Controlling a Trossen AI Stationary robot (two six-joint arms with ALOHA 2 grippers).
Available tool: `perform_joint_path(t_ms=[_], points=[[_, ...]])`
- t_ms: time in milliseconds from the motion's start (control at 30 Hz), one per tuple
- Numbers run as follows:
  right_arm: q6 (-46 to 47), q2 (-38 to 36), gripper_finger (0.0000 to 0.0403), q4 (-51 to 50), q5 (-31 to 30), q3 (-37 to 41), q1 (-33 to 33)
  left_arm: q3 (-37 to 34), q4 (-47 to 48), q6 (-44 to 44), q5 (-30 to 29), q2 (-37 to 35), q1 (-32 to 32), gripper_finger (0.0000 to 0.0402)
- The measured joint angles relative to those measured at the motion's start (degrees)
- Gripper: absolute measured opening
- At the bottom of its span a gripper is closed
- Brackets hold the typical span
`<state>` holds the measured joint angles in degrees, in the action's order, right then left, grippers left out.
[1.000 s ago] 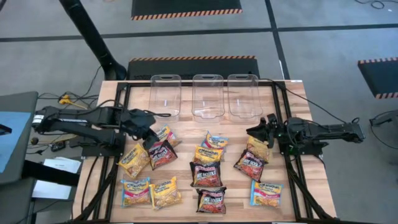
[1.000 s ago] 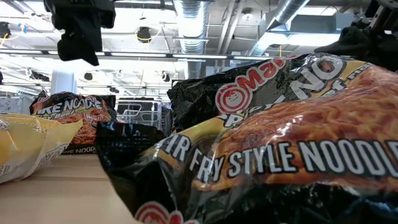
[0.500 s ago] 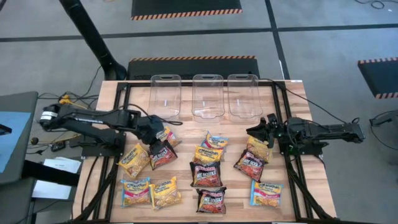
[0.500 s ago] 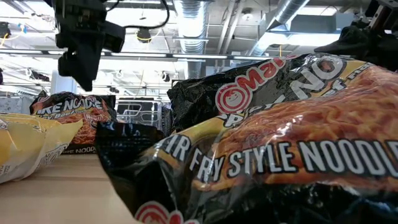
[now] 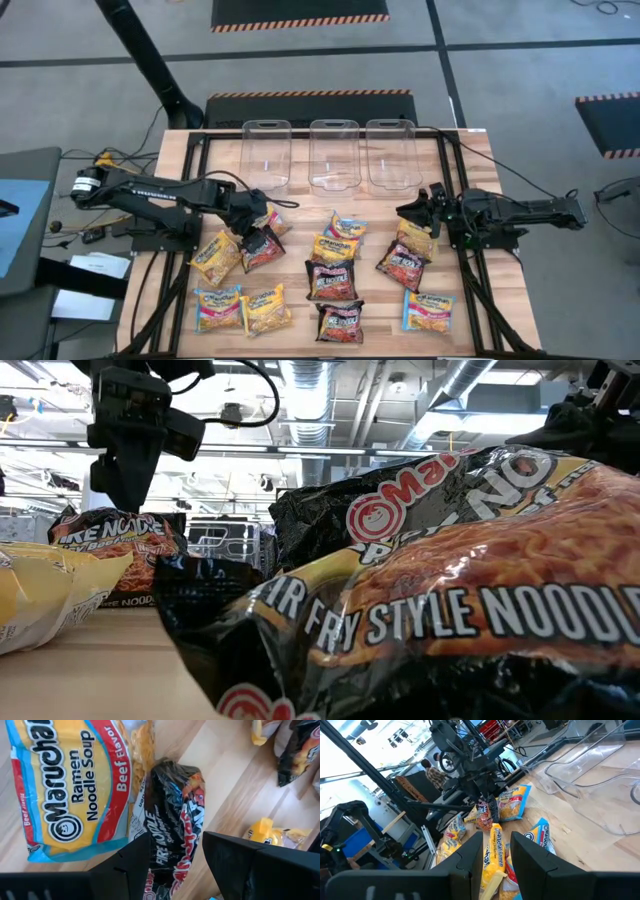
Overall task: Sort Maruchan noodles
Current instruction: Put the black noodle pack into the left transparent bin
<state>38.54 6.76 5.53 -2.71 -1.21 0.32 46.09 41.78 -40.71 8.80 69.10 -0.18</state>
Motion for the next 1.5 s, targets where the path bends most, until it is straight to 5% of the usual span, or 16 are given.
perform_joint_path(t_ms=[633,1100,1500], points=[[0.0,0.0,0.0123,-0.6,-0.3,0.0,0.0,0.0,-0.6,-1.3,1.0,8.3,-3.0,0.0166],[0.0,0.0,0.0123,-0.6,-2.6,0.0,-0.1,0.0,-1.4,-0.5,1.4,9.7,-3.0,0.0010],[0.0,0.0,0.0123,-0.6,-3.2,0.0,-0.1,2.0,-2.7,2.3,0.3,9.7,-4.4,0.0000]])
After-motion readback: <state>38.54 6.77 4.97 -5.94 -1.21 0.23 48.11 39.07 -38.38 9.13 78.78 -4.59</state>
